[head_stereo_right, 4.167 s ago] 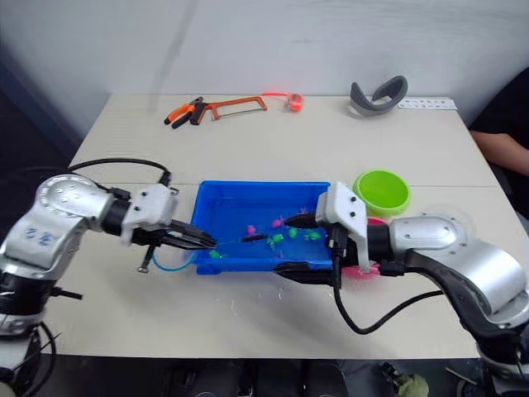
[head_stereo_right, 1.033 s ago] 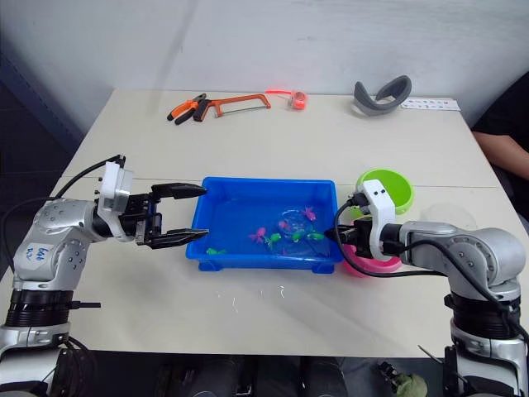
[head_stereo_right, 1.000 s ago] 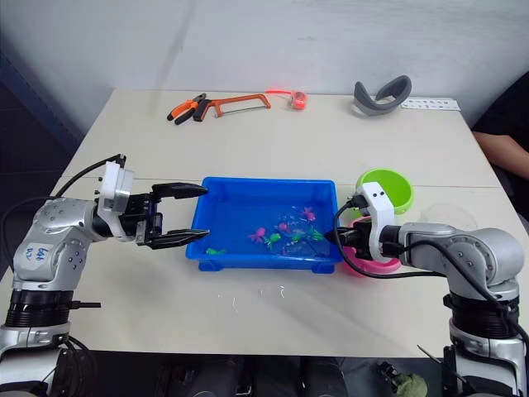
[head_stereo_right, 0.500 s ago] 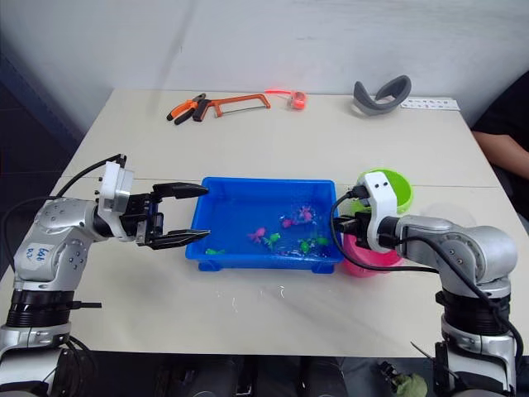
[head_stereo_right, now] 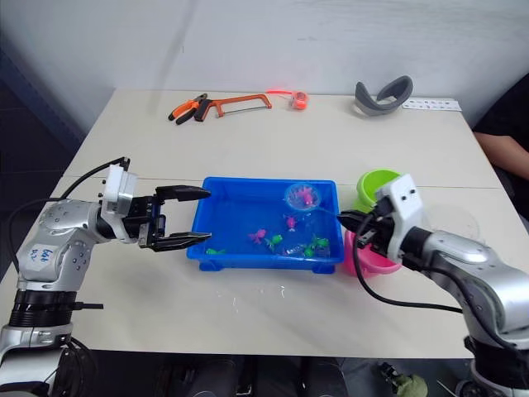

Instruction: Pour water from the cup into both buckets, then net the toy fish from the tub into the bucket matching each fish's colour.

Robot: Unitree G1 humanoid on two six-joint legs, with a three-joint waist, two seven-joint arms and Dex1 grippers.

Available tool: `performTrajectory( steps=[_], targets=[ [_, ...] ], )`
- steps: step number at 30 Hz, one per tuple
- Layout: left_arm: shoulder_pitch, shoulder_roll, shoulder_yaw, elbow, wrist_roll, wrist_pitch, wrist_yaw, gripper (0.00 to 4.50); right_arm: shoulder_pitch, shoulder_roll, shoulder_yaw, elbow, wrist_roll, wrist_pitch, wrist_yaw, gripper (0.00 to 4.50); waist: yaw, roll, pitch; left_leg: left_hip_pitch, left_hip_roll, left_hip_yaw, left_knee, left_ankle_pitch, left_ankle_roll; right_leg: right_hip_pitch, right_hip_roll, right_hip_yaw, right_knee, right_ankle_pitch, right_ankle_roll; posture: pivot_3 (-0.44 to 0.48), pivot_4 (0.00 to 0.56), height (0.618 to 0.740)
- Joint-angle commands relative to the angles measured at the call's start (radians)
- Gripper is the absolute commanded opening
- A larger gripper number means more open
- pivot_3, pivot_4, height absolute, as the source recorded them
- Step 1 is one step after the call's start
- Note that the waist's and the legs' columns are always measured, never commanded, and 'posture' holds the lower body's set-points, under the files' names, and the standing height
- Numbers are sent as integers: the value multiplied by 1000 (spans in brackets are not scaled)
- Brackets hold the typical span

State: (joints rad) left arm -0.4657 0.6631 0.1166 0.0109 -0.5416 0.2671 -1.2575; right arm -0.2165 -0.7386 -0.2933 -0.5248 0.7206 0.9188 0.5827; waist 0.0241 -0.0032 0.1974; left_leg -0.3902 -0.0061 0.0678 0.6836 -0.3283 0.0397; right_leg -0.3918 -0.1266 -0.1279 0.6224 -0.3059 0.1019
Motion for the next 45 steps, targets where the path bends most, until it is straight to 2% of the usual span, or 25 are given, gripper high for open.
performTrajectory(
  steps=[1,7,11,15,19,21,27,35,37,45],
  targets=[
    [-40,-25,-10,8,-18,-8,-7,4477,125,-54,-128,-108,-59,-183,112,0,2,0,0,0,0,0,0,0,0,0,0,0,0,0,0,0,150,740],
    [-73,-76,-52,14,-22,9,-22,4477,386,-32,-355,-183,-154,-388,180,0,5,0,0,1,-1,0,0,0,0,2,0,0,0,0,0,0,150,740],
    [-91,-119,-84,37,-18,10,-32,4477,554,46,-495,-206,-209,-530,215,0,5,0,0,3,0,0,0,0,0,3,1,0,0,0,0,0,150,740],
    [-113,-146,-103,66,-12,5,-47,4477,665,104,-548,-195,-252,-633,231,0,3,0,0,5,0,0,0,0,0,5,1,2,0,0,0,0,150,740],
    [-139,-169,-118,96,-7,0,-60,4477,746,137,-528,-132,-428,-861,244,0,1,0,0,7,0,-1,0,0,0,6,2,10,0,0,0,0,150,740],
    [-146,-178,-123,101,-7,1,-64,4477,777,136,-495,-81,-550,-1044,254,0,1,0,0,7,0,0,0,0,0,6,2,12,0,0,0,0,150,740],
    [-151,-200,-139,88,-14,14,-63,4477,740,174,-476,55,-734,-1366,126,0,1,0,0,7,0,0,0,0,-1,6,3,13,0,0,1,0,150,740],
    [-142,-230,-155,53,-9,35,-32,4477,707,116,-482,205,-1021,-1676,-41,0,0,0,0,11,0,0,0,1,-1,9,4,14,-1,0,0,0,150,740],
    [-138,-238,-162,40,-2,43,-7,4477,692,100,-515,211,-1158,-1769,-119,0,0,0,0,15,0,0,-2,0,-2,14,4,14,-2,0,1,0,150,740],
    [-119,-271,-196,-17,15,77,82,4477,696,61,-556,220,-1413,-1917,-307,0,0,0,0,19,1,0,-3,0,-3,16,3,17,-2,-2,1,0,150,740]
  ],
)
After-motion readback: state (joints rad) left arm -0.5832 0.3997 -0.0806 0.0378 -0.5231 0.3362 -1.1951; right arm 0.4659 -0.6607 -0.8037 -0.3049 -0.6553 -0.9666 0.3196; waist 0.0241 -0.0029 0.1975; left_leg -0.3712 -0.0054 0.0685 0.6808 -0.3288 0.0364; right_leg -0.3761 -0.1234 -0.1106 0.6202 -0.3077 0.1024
